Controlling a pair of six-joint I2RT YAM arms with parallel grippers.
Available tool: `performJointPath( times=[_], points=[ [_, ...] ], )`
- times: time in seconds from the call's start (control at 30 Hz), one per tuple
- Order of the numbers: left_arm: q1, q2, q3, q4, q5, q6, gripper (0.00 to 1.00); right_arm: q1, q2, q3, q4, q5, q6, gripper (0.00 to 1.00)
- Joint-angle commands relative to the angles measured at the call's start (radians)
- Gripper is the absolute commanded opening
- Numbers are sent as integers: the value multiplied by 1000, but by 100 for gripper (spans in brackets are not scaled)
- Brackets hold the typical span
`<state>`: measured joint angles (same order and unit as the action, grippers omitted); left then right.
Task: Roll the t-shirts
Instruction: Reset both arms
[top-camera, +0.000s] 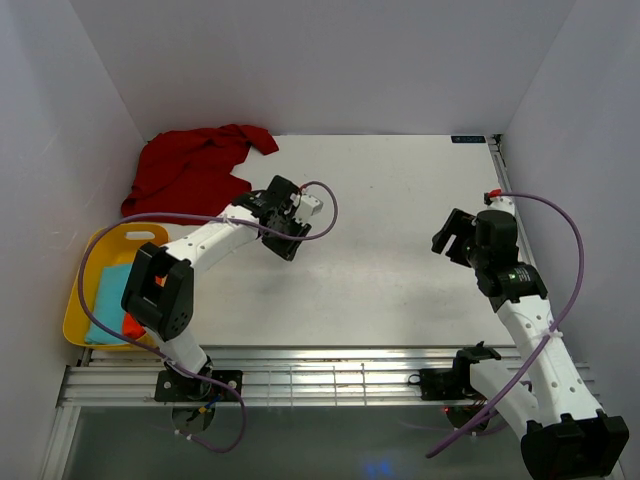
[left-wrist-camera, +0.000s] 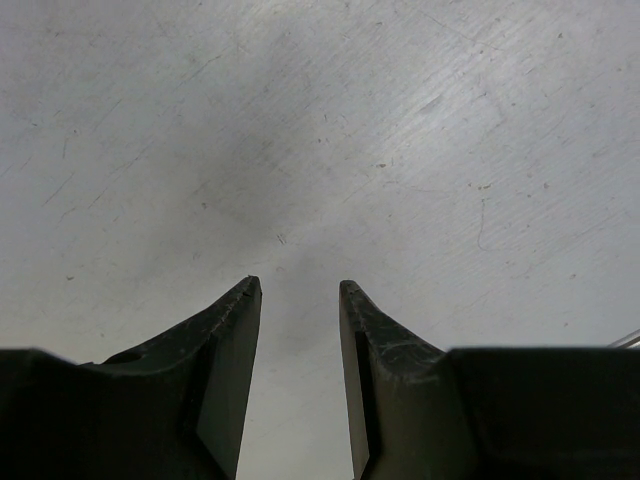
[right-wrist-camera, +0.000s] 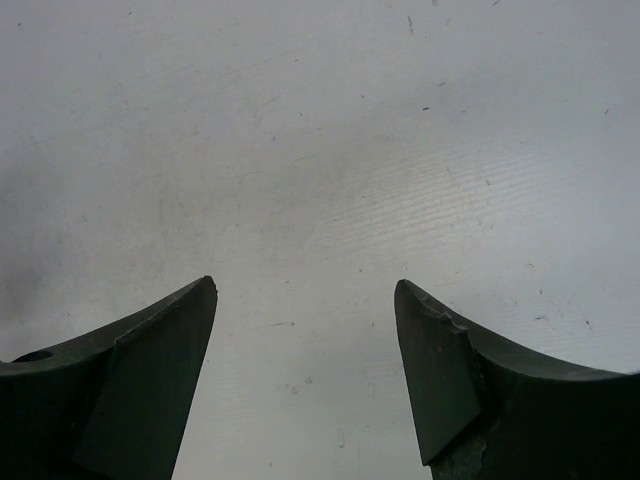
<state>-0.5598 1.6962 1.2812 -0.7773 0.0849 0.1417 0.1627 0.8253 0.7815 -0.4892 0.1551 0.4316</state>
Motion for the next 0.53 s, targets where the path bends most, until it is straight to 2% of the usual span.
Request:
performJointPath(
  times=[0.0,0.5],
  points=[
    [-22,-10,13,21,-20,-7,48,-5,-20,-17,1,34,13,77],
    [-37,-84,-86,50,-30,-2,49,-5,-28,-27,-11,72,41,76]
  ],
)
